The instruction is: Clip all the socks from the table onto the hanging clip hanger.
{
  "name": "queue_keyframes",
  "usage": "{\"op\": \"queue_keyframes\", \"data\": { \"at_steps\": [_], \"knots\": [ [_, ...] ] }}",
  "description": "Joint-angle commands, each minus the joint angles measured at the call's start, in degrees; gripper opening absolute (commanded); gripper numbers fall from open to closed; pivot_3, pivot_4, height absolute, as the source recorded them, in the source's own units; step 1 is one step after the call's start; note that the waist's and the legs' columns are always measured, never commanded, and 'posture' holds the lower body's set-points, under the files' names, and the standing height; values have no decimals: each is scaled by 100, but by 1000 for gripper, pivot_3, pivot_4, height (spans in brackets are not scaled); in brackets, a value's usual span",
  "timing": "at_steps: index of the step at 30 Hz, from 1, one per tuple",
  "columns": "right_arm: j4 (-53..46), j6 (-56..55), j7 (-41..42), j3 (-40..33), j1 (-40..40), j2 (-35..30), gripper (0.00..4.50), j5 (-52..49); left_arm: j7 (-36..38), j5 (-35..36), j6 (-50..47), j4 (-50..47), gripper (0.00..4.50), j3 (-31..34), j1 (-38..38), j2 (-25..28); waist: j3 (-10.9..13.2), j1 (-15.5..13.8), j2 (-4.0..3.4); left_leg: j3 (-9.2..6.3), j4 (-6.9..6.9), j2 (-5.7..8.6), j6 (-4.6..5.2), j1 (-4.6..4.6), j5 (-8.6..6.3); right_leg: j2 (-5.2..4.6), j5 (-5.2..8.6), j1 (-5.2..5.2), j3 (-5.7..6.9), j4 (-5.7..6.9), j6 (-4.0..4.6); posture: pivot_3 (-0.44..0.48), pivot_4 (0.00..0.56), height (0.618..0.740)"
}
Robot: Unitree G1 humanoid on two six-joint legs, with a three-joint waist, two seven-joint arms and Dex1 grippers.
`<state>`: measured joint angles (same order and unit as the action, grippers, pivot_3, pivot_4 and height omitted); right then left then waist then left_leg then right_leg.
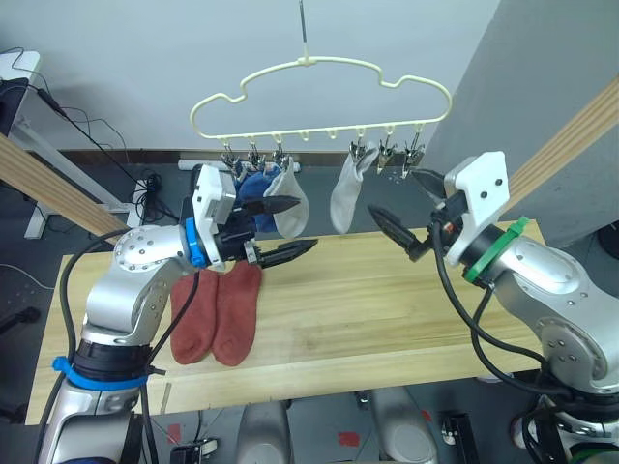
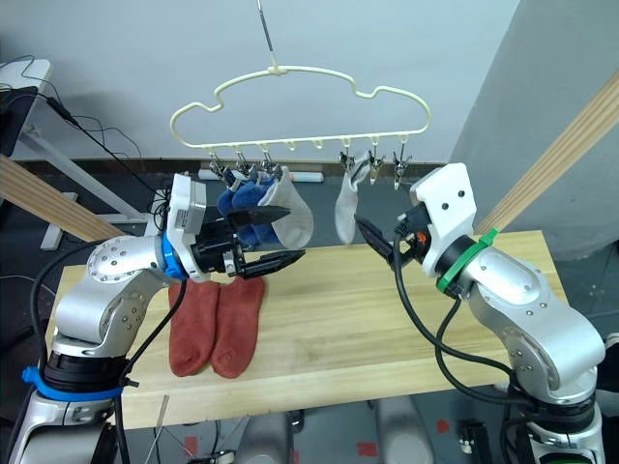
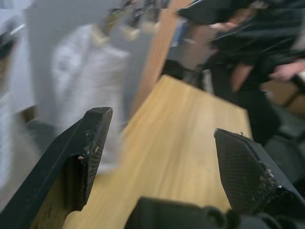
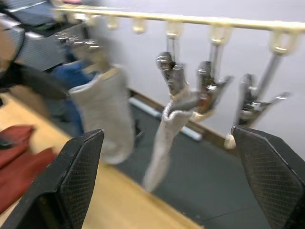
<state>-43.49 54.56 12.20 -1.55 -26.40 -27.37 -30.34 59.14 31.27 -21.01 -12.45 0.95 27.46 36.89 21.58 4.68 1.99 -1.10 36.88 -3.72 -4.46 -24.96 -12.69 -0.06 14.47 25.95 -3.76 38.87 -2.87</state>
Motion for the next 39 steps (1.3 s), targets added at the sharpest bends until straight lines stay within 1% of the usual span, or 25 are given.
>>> {"op": "queue_keyframes", "data": {
  "at_steps": [1,6,12,15,20,28,36,39],
  "knots": [
    [-56,-251,-134,121,-33,142,3922,225,83,74,-33,-232,3920,-62,136,-10,0,3,0,0,0,0,0,0,0,0,0,1,0,0,1,-103,351,740],
    [166,-384,-323,407,-173,342,2185,620,-276,-55,131,-102,3920,32,351,-302,0,-5,0,0,4,1,0,-1,0,-1,-1,1,0,2,2,-105,350,740],
    [555,-582,-592,669,-333,675,2185,1154,-573,-110,174,-231,3920,93,432,-487,0,-6,0,-3,6,1,0,-1,0,0,-5,1,1,7,8,-98,345,740],
    [701,-765,-582,757,-404,797,2185,1355,-589,-142,221,-276,3920,59,417,-483,0,-5,0,-1,6,1,0,-1,0,-1,-16,1,0,7,26,-98,345,740],
    [1004,-1018,-578,850,-550,995,2185,1619,-591,-163,275,-271,3920,1,374,-471,0,-6,0,-2,6,1,0,-1,0,-1,-17,1,1,7,29,-97,339,740],
    [1473,-1393,-545,836,-806,1231,2185,1946,-496,-306,393,-149,3920,-63,391,-469,0,-7,0,-3,7,1,0,-1,1,-1,-19,1,3,9,30,-97,337,740],
    [1602,-1546,-457,800,-868,1343,2185,2112,-391,-422,529,-12,3920,-111,434,-528,-1,-7,0,-3,8,1,0,-1,1,-2,-19,1,3,11,32,-101,333,740],
    [1547,-1396,-568,746,-863,1374,2185,2199,-363,-459,587,42,3920,-131,452,-558,-1,-8,0,-3,10,1,0,-1,1,-2,-20,1,4,13,32,-101,333,740]
  ]
}}
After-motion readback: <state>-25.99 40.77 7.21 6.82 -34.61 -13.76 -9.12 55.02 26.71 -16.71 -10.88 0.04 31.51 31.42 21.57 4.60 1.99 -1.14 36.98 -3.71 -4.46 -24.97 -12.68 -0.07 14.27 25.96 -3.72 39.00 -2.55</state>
